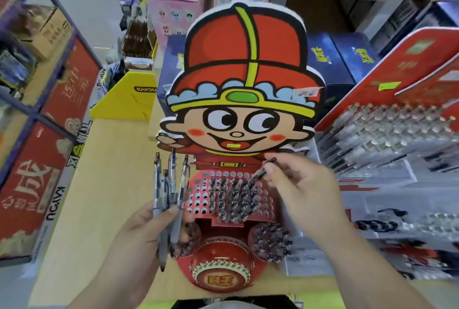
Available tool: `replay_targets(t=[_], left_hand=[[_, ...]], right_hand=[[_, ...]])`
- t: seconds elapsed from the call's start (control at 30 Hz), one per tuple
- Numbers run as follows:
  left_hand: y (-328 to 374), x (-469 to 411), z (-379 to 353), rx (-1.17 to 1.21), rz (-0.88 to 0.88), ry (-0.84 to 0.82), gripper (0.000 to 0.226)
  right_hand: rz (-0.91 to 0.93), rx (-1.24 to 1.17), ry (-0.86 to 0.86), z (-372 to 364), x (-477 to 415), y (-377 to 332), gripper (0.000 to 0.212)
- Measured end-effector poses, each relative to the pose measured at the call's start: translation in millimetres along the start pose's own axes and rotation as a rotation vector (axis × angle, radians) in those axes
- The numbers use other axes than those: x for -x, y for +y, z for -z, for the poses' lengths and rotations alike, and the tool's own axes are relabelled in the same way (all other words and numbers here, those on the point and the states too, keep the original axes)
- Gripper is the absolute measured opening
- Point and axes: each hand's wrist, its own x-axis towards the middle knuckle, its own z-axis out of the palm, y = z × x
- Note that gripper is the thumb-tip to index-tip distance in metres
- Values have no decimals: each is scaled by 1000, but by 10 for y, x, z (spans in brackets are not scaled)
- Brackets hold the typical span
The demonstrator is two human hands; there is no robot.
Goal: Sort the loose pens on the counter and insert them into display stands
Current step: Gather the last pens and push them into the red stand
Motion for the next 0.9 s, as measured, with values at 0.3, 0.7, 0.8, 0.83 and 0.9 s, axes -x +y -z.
replay_targets(t=[0.3,0.7,0.8,0.83,0.9], left_hand=[[-32,-49,-104,50,-26,101,25],[46,-16,-128,221,-71,148,24],[61,-59,-101,267,-81,178,25],[64,-78,-96,275,-85,187,26],[75,-110,-97,281,-93,190,26]], right_hand=[[96,67,145,-44,46,69,28],[132,101,49,-50,-82,-34,25],[129,96,69,-60,-89,-25,25],[135,105,77,-61,-89,-16,25],[145,110,84,-63,-83,-4,27]])
